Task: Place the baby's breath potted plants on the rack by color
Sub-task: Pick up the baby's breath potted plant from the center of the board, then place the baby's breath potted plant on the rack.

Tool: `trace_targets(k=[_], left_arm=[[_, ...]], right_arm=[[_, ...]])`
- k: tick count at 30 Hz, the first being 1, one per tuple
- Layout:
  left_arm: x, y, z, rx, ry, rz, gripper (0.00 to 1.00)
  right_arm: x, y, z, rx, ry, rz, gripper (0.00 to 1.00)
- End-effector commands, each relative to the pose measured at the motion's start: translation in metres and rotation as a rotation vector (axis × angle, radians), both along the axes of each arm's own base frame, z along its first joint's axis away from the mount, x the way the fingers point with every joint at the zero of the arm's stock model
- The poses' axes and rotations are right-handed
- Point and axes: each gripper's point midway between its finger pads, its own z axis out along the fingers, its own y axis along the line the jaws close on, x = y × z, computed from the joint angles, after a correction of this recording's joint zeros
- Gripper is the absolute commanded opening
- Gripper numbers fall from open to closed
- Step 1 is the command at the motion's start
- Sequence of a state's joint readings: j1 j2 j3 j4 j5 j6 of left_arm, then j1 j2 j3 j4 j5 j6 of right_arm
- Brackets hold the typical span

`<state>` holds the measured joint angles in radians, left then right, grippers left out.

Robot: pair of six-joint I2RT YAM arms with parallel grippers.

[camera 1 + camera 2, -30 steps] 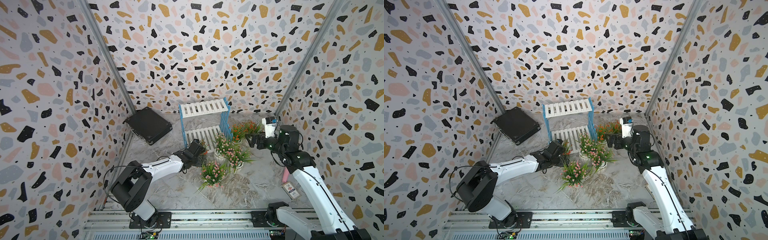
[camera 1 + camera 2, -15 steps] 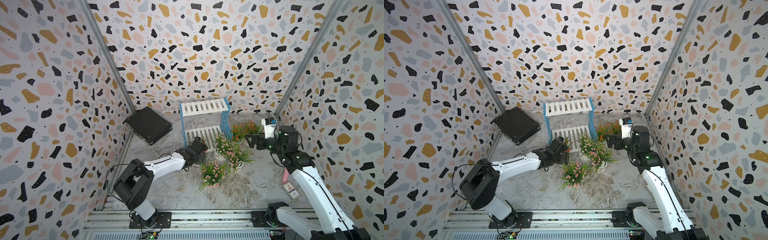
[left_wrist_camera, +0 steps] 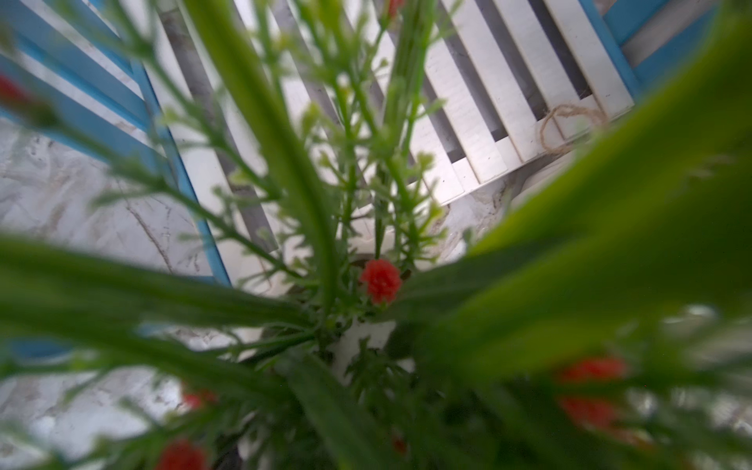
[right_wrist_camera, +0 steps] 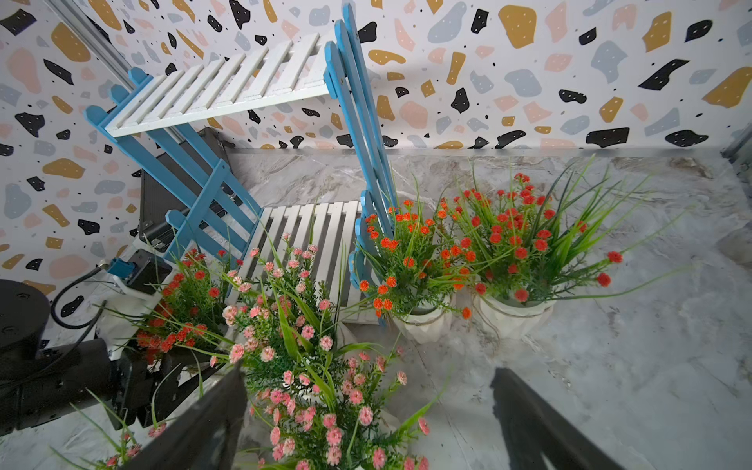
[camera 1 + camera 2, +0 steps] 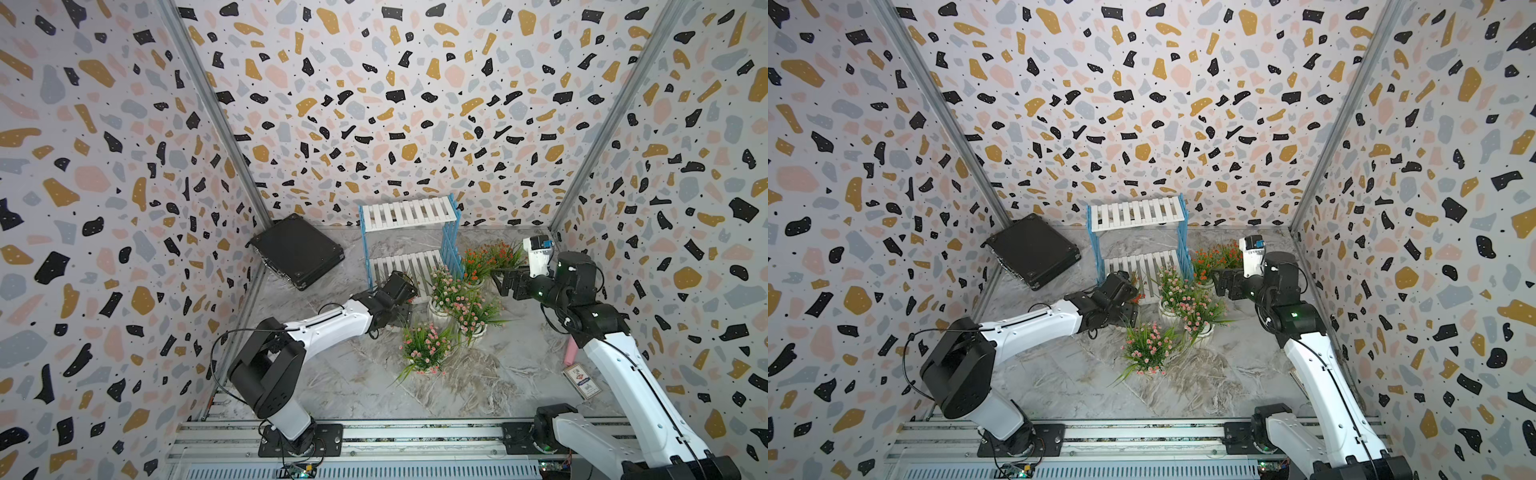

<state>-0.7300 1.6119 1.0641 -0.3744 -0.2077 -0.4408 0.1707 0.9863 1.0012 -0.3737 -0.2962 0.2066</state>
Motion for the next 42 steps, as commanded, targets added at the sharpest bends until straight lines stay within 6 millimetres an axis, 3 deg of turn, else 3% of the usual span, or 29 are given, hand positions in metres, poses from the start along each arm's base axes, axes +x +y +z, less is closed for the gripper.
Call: trace_targets(k=[1,13,21,28,33,42], left_arm=[[0.013,-0.008,0.041,-0.044,-0.105,0.002,0.72],[0.032,-0.011,0.08,-0.046,-0.198,0.031,0.72],[0.062,-0.025,0.089,0.005,-0.256,0.035,0.73],[0.092,-0.03,0.086,0.058,-0.289,0.058,0.74],[0.115,-0.02,0.081,0.043,-0.284,0.104,0.75],[0.148,0.014,0.07,0.0,-0.288,0.217,0.75]], right_arm=[[-0.003,0.0,0.01,0.012,-0.032,-0.008,0.96],[-0.006,-0.003,0.012,0.006,-0.044,-0.02,0.95],[-0.005,-0.006,0.011,-0.011,-0.049,-0.032,0.95],[-0.001,-0.007,0.008,-0.021,-0.046,-0.038,0.95],[0.001,-0.007,0.006,-0.025,-0.042,-0.041,0.95],[0.004,-0.006,0.0,-0.025,-0.03,-0.038,0.95]])
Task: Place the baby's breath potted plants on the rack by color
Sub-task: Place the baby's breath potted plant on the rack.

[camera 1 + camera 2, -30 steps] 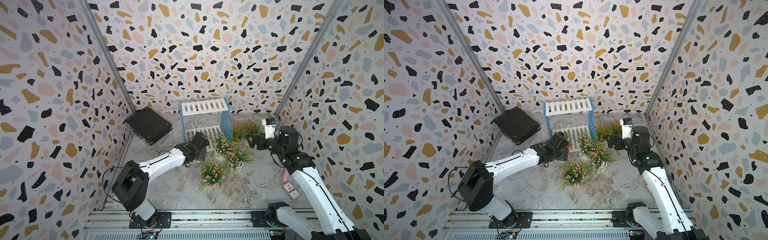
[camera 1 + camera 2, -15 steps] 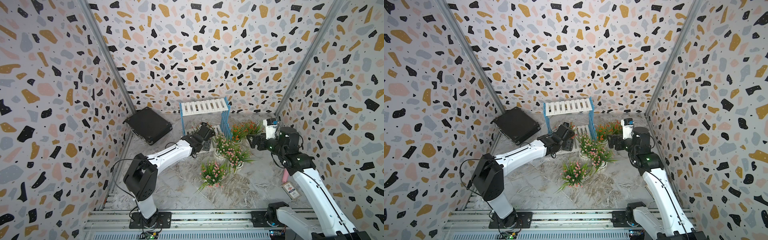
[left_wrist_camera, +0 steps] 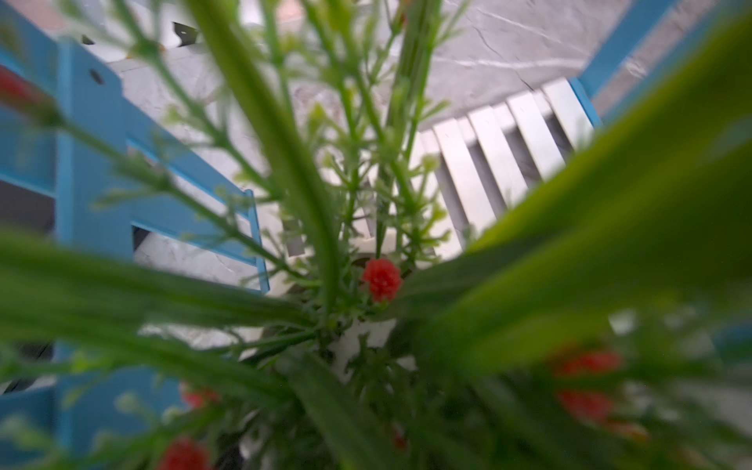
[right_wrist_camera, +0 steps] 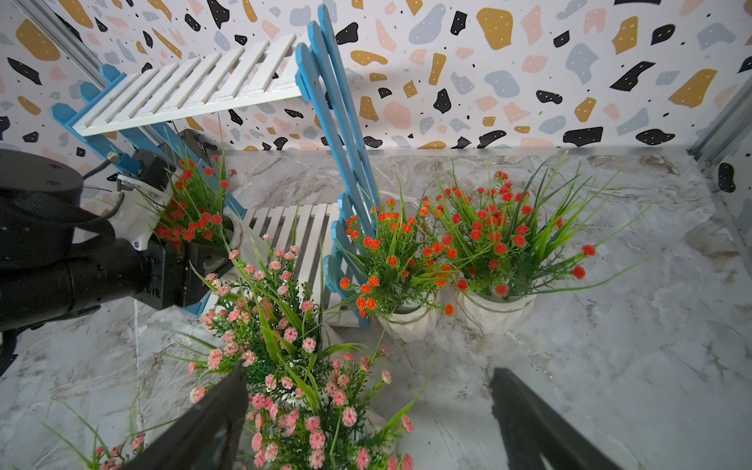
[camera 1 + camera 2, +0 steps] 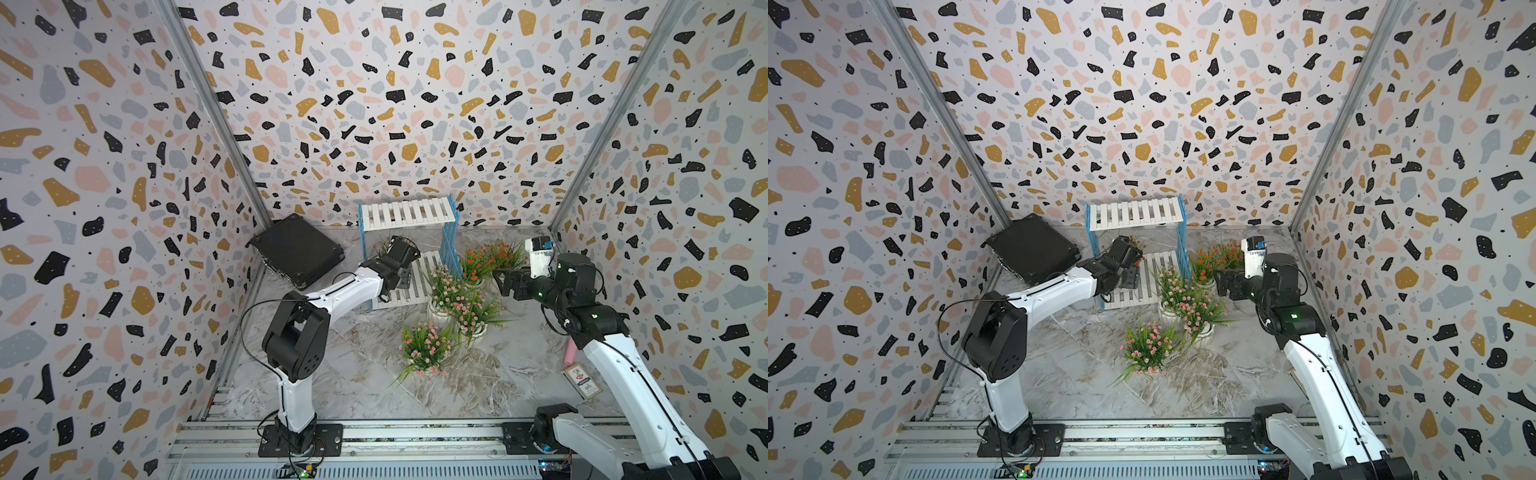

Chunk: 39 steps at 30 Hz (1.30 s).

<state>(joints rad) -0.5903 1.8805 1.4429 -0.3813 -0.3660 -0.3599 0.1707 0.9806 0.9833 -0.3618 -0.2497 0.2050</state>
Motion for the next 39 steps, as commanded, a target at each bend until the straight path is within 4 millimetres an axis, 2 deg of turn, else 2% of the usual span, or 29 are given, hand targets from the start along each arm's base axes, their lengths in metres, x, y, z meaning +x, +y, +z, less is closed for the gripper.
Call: trace_targets(k=[1,9,16,22,24,30,35,39], left_arm=[[0.03,-0.003,0.035,-0.09,-0.134,0.039,0.75],[0.052,0.005,0.032,-0.095,-0.173,0.081,0.75],[0.059,0.017,0.022,-0.045,-0.18,0.16,0.76],[0.057,0.023,0.014,-0.03,-0.167,0.186,0.95],[0.054,0.024,0.016,-0.039,-0.166,0.183,1.0],[0.043,0.016,0.033,-0.088,-0.177,0.139,0.99],[0.026,-0.002,0.056,-0.098,-0.188,0.042,0.99],[0.003,-0.018,0.071,-0.109,-0.178,-0.065,0.99]], right_arm=[[0.002,0.001,0.004,-0.002,-0.025,0.004,0.95],[0.002,0.002,-0.003,-0.001,-0.013,0.004,0.95],[0.002,0.002,-0.006,-0.002,-0.009,0.003,0.94],[0.0,0.002,-0.008,0.004,-0.002,0.006,0.94],[0.0,0.003,-0.008,0.006,-0.001,0.009,0.94],[-0.001,0.004,-0.007,0.016,0.002,0.012,0.95],[-0.003,0.004,-0.007,0.019,0.007,0.012,0.95],[-0.003,0.004,-0.009,0.022,0.029,0.011,0.95]])
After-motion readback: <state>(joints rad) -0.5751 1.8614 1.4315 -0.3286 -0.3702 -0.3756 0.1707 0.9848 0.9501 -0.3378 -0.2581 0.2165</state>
